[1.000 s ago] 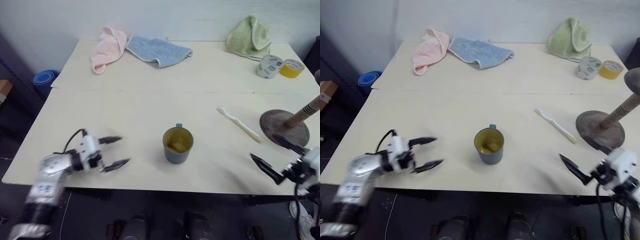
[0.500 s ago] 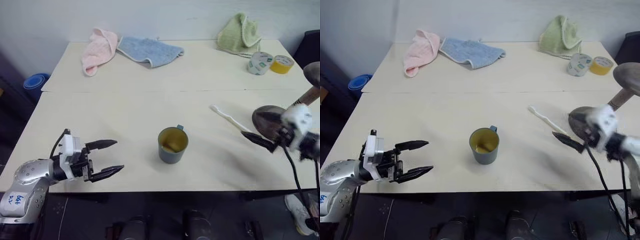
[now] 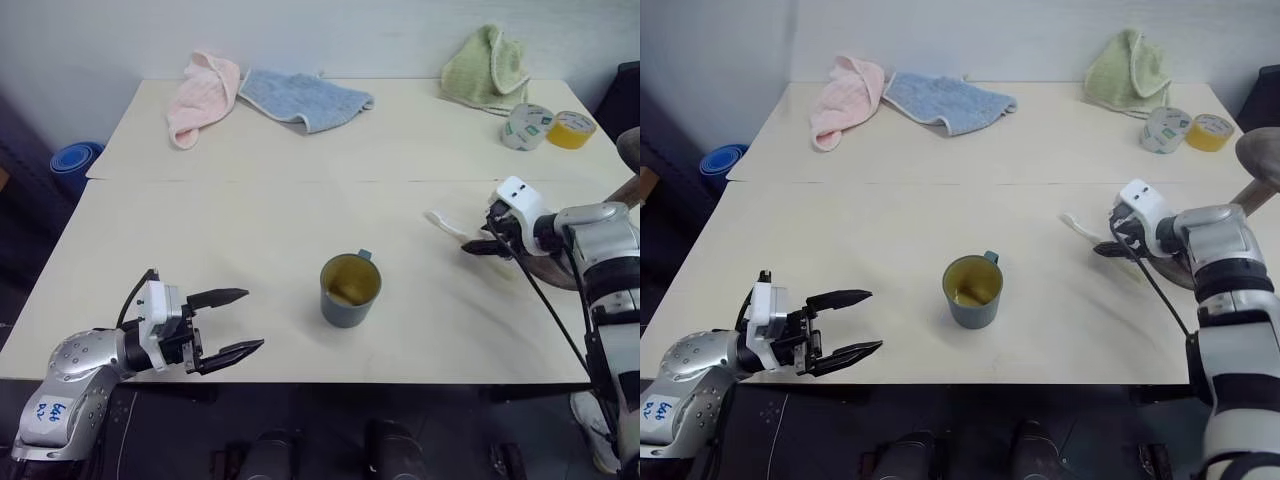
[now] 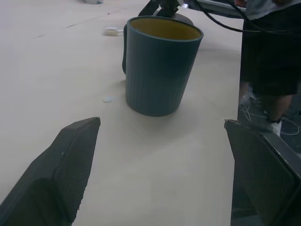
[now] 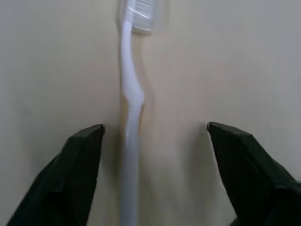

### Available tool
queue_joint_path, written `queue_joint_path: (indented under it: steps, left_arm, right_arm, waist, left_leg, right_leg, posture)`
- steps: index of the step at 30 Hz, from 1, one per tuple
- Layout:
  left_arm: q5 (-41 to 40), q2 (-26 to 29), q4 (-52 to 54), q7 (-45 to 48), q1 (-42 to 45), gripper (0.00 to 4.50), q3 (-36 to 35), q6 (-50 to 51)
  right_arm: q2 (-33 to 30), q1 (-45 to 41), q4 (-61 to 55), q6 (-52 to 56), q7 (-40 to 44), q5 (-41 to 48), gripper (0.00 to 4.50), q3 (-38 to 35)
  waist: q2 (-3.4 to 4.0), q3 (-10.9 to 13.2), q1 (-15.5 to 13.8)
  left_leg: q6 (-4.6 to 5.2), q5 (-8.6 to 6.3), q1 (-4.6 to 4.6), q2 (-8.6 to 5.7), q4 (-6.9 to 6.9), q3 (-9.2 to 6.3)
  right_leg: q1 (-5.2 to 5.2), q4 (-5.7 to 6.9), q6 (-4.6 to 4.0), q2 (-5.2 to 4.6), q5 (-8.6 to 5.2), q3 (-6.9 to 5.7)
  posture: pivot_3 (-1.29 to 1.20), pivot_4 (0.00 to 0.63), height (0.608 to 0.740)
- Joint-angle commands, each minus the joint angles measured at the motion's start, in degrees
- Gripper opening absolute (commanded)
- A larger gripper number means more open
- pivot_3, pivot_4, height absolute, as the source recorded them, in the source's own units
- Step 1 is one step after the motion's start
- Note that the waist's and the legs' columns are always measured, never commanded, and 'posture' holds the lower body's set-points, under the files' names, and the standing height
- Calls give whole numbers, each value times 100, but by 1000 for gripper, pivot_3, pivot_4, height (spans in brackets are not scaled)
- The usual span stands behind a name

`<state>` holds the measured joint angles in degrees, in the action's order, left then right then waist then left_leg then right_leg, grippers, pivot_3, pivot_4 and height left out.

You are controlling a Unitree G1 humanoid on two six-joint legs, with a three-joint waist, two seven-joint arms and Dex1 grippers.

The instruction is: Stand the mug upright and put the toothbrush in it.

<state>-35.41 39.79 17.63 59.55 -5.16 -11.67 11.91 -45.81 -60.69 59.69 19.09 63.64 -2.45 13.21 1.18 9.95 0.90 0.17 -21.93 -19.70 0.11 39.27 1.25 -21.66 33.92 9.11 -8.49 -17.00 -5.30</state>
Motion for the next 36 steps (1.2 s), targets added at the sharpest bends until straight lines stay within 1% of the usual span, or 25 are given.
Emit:
queue_joint_path:
  steps: [1, 4, 7, 8, 10, 12, 14, 15, 16, 17, 20, 21, 22, 23, 25, 28, 32, 34, 36]
  left_arm:
    - [-46, 69, 242, 79, -45, 4500, -62, 17]
    - [-62, 108, 250, 150, -23, 4500, -71, 35]
    - [-177, 63, 266, 206, 7, 4500, -96, 64]
    - [-206, 49, 271, 211, 12, 4500, -107, 74]
    - [-785, -60, 425, -28, 58, 4500, -260, 521]
    - [-966, -91, 561, -52, 34, 4500, -307, 662]
    - [-1019, -154, 638, -85, -17, 4500, -324, 675]
    - [-988, -191, 638, -107, -51, 4500, -305, 665]
    - [-959, -215, 638, -119, -74, 4500, -290, 658]
    - [-916, -240, 617, -132, -86, 4500, -274, 643]
    - [-828, -329, 548, -185, -45, 4500, -217, 610]
    - [-813, -348, 535, -193, -27, 4500, -204, 610]
    - [-780, -369, 483, -191, 14, 4500, -176, 597]
    - [-756, -383, 447, -187, 42, 4500, -158, 588]
    - [-694, -391, 367, -160, 91, 4500, -123, 558]
    - [-583, -357, 283, -120, 159, 4500, -138, 489]
    - [-528, -372, 232, -173, 214, 4500, -209, 427]
    - [-489, -372, 209, -189, 200, 4500, -238, 391]
    - [-460, -367, 181, -192, 180, 4500, -269, 359]
  right_arm:
    - [5, -176, 546, -55, 463, -242, 2172, 56]
    - [-22, -285, 661, -149, 725, -241, 1143, -43]
    - [-132, -291, 501, -198, 1272, 15, 96, -306]
    - [-157, -276, 433, -201, 1404, 73, 75, -374]
    - [-240, -25, -146, -184, 2194, 614, 75, -755]
    - [-239, 459, -1157, 56, 2507, 1288, 75, -1268]
    - [-80, 1064, -2554, 648, 2483, 2144, 75, -1846]
    - [254, 1395, -3556, 900, 2185, 2802, 75, -2250]
    - [497, 1643, -4295, 1092, 1928, 3274, 75, -2541]
    - [884, 1805, -4983, 1189, 1538, 3758, 75, -2805]
    - [2166, 2084, -6475, 1241, 43, 4631, 75, -3122]
    - [2445, 2152, -6769, 1289, -339, 4815, 75, -3156]
    - [2683, 2337, -7129, 1281, -466, 4860, 75, -2950]
    - [2798, 2475, -7365, 1277, -526, 4869, 75, -2783]
    - [2906, 2749, -7592, 946, -416, 4602, 75, -2381]
    - [2981, 3285, -7347, 284, -107, 4219, 75, -2009]
    - [3024, 3521, -6816, -388, -120, 3857, 75, -1906]
    - [2964, 3650, -6545, -902, 75, 3519, 805, -1750]
    - [2906, 3731, -6431, -1148, 198, 3386, 1193, -1686]
  waist:
    - [0, 0, 10]
    - [0, 0, 41]
    - [1, 1, 82]
    - [3, 2, 85]
    - [10, 6, 83]
    - [19, 11, 76]
    - [22, 13, 62]
    - [23, 13, 56]
    - [23, 13, 54]
    - [25, 15, 67]
    - [31, 18, 67]
    - [31, 18, 63]
    - [32, 18, 56]
    - [32, 18, 18]
    - [27, 16, -59]
    - [24, 14, -91]
    - [24, 15, -56]
    - [24, 15, -48]
    - [24, 15, -22]
  left_leg:
    - [0, 0, -1, 0, 2, -5]
    - [0, 0, -4, 0, 7, -13]
    - [-2, 0, -9, 0, 10, -22]
    - [-3, 1, -11, 0, 10, -23]
    - [-3, 1, -15, 0, 12, -28]
    - [-5, 0, -46, 3, 40, -55]
    - [-6, -1, -60, 4, 57, -71]
    - [-7, -1, -64, 4, 59, -77]
    - [-7, -1, -64, 3, 66, -82]
    - [-8, -2, -64, 6, 68, -88]
    - [-13, -1, -56, 7, 75, -93]
    - [-14, 0, -55, 5, 74, -95]
    - [-16, -1, -54, 4, 77, -108]
    - [-17, -2, -54, 2, 76, -120]
    - [-17, -3, -57, -11, 75, -136]
    - [-14, -4, -60, -24, 76, -123]
    - [-12, -3, -57, -21, 76, -101]
    - [-13, -2, -52, -16, 76, -98]
    - [-14, -1, -48, -11, 73, -94]
  right_leg:
    - [3, 0, 0, 0, 0, -4]
    - [6, 0, 0, -2, 0, -11]
    - [6, 1, 0, -2, 0, -20]
    - [6, 0, 0, -2, 0, -21]
    - [5, 0, 0, -2, 0, -26]
    - [-3, 3, 1, -4, 0, -47]
    - [-5, 10, 1, -4, 0, -60]
    - [-5, 10, 1, -4, 0, -63]
    - [-3, 17, 1, -4, 1, -66]
    - [-1, 20, 1, -3, 1, -70]
    - [-1, 36, -1, -3, 1, -60]
    - [-2, 39, -1, -4, 1, -59]
    - [-4, 51, -1, -4, 1, -61]
    - [-6, 51, -1, -5, 1, -58]
    - [-4, 59, -2, -9, 2, -65]
    - [1, 55, -2, -13, 2, -66]
    - [1, 52, -2, -11, 2, -63]
    - [1, 52, -2, -8, 2, -62]
    - [1, 52, -2, -4, 2, -62]
  posture:
    - [0, 150, 740]
    - [0, 150, 740]
    - [0, 150, 740]
    - [0, 150, 740]
    - [0, 150, 740]
    - [0, 150, 740]
    - [0, 150, 740]
    - [0, 150, 740]
    - [0, 150, 740]
    - [0, 150, 740]
    - [0, 150, 740]
    - [0, 150, 740]
    - [0, 150, 740]
    - [0, 150, 740]
    - [0, 150, 740]
    - [0, 150, 740]
    - [0, 150, 740]
    - [0, 150, 740]
    - [0, 150, 740]
